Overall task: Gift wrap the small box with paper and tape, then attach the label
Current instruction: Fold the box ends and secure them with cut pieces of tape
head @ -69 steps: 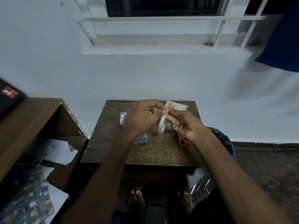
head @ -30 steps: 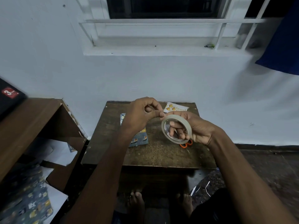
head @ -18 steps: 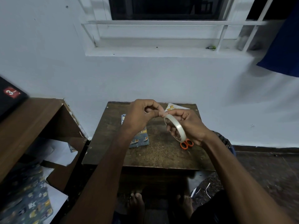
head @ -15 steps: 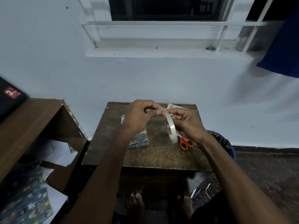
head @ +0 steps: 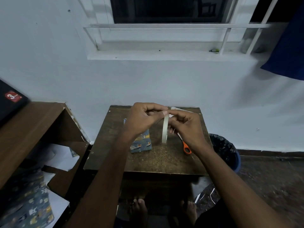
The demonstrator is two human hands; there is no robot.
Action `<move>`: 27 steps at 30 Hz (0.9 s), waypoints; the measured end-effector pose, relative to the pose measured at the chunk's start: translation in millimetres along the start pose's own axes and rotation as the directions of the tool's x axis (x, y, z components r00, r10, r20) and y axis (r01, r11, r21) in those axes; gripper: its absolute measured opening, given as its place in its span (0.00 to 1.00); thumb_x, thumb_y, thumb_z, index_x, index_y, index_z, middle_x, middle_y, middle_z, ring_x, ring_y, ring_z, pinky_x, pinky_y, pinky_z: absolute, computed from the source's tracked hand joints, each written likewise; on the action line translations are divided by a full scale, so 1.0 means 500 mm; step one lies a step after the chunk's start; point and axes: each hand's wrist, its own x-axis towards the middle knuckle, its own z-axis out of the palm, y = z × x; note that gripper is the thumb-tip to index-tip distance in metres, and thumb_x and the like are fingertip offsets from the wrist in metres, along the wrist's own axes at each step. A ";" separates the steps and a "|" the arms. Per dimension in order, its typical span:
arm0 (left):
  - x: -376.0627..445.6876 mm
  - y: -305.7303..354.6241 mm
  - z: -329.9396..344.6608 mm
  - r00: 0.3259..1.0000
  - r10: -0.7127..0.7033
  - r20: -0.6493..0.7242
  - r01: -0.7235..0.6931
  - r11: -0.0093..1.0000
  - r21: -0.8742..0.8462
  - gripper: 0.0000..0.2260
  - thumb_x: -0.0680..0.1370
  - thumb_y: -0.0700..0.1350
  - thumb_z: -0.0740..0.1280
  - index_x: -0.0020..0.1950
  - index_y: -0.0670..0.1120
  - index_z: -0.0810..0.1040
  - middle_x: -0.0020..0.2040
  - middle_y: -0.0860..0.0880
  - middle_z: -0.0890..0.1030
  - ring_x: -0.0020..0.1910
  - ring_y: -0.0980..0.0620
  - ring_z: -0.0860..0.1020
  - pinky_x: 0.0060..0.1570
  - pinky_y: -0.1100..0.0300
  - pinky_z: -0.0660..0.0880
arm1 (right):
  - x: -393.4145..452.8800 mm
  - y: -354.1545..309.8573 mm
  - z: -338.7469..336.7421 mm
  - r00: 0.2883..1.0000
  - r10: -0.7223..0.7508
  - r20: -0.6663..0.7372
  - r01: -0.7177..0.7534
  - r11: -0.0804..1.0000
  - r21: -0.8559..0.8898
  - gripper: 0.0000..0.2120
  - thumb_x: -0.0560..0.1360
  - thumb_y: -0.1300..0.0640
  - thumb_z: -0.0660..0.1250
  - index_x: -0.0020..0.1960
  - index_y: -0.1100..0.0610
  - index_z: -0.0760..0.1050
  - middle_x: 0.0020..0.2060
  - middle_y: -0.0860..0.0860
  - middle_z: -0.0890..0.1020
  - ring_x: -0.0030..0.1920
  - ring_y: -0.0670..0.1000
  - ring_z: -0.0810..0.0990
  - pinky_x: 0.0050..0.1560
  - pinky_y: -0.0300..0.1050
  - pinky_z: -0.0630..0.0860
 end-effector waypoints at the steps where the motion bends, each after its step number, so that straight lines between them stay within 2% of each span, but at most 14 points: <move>1: 0.000 0.002 0.002 1.000 0.001 -0.005 -0.001 1.000 -0.004 0.07 0.78 0.45 0.78 0.56 0.48 0.89 0.46 0.50 0.89 0.49 0.49 0.88 0.59 0.46 0.84 | 0.000 0.000 0.001 1.000 -0.003 -0.003 0.003 1.000 -0.004 0.11 0.79 0.67 0.71 0.59 0.60 0.85 0.32 0.58 0.84 0.30 0.55 0.81 0.30 0.43 0.77; 4: 0.000 0.006 0.006 1.000 0.008 -0.021 -0.008 1.000 0.002 0.07 0.77 0.44 0.79 0.55 0.47 0.89 0.48 0.53 0.89 0.50 0.54 0.87 0.58 0.50 0.84 | 0.001 0.000 0.004 1.000 -0.012 -0.004 0.012 1.000 -0.015 0.10 0.79 0.66 0.71 0.58 0.59 0.86 0.32 0.59 0.84 0.30 0.54 0.80 0.30 0.41 0.76; 10: 0.000 -0.001 0.008 0.996 0.053 -0.073 -0.050 0.997 0.050 0.05 0.77 0.42 0.78 0.52 0.45 0.90 0.49 0.53 0.89 0.51 0.55 0.86 0.56 0.53 0.84 | -0.001 -0.002 0.008 1.000 -0.009 0.019 0.010 0.999 -0.046 0.11 0.79 0.69 0.70 0.57 0.60 0.86 0.32 0.60 0.84 0.30 0.52 0.79 0.29 0.41 0.76; 15: 0.001 -0.005 0.019 0.988 0.092 -0.127 -0.078 0.991 0.107 0.03 0.76 0.40 0.78 0.48 0.46 0.90 0.50 0.54 0.87 0.50 0.58 0.85 0.51 0.61 0.82 | 0.005 0.001 0.010 0.996 0.081 0.026 -0.080 0.996 -0.044 0.10 0.78 0.71 0.69 0.54 0.63 0.86 0.33 0.57 0.85 0.30 0.48 0.81 0.30 0.38 0.76; 20: 0.010 -0.016 0.017 0.977 0.064 -0.203 -0.046 0.995 0.090 0.02 0.76 0.43 0.79 0.47 0.48 0.90 0.52 0.54 0.85 0.53 0.58 0.83 0.51 0.60 0.83 | 0.004 0.016 0.007 0.989 0.146 0.039 -0.138 0.977 -0.165 0.09 0.78 0.70 0.70 0.53 0.61 0.86 0.35 0.56 0.87 0.32 0.50 0.84 0.35 0.43 0.82; 24: 0.003 -0.006 0.017 0.984 0.037 -0.173 -0.021 0.996 0.091 0.03 0.77 0.44 0.78 0.50 0.47 0.90 0.51 0.55 0.88 0.52 0.60 0.85 0.55 0.57 0.83 | 0.005 0.022 0.008 0.987 0.163 0.002 -0.160 0.967 -0.196 0.09 0.78 0.70 0.70 0.52 0.60 0.87 0.34 0.54 0.87 0.34 0.52 0.86 0.38 0.43 0.83; 27: -0.001 0.002 0.015 0.996 0.020 -0.085 -0.010 0.992 0.122 0.04 0.79 0.45 0.76 0.52 0.49 0.89 0.49 0.57 0.88 0.51 0.61 0.85 0.56 0.57 0.82 | 0.006 0.025 0.007 0.984 0.179 -0.018 -0.178 0.960 -0.215 0.10 0.77 0.69 0.71 0.52 0.58 0.87 0.33 0.52 0.87 0.35 0.53 0.87 0.39 0.46 0.84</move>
